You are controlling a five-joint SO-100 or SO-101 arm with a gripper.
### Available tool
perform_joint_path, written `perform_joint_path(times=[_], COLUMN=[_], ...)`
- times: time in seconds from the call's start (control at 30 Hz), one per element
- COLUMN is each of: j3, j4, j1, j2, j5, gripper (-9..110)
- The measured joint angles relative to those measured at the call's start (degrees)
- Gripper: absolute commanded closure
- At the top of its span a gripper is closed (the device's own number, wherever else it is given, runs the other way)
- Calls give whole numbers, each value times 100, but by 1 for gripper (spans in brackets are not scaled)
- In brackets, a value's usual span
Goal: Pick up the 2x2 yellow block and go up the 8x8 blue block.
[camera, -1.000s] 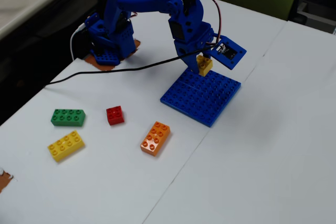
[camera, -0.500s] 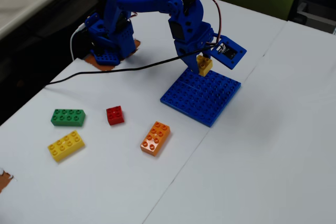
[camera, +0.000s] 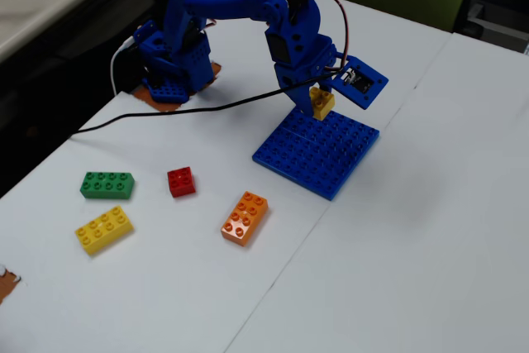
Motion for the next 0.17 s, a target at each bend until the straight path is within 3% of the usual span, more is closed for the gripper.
perform_joint_path(times=[0.17], j3=[0], j4=[0], j1=[0], j2=[0], j5=[0], gripper=[101])
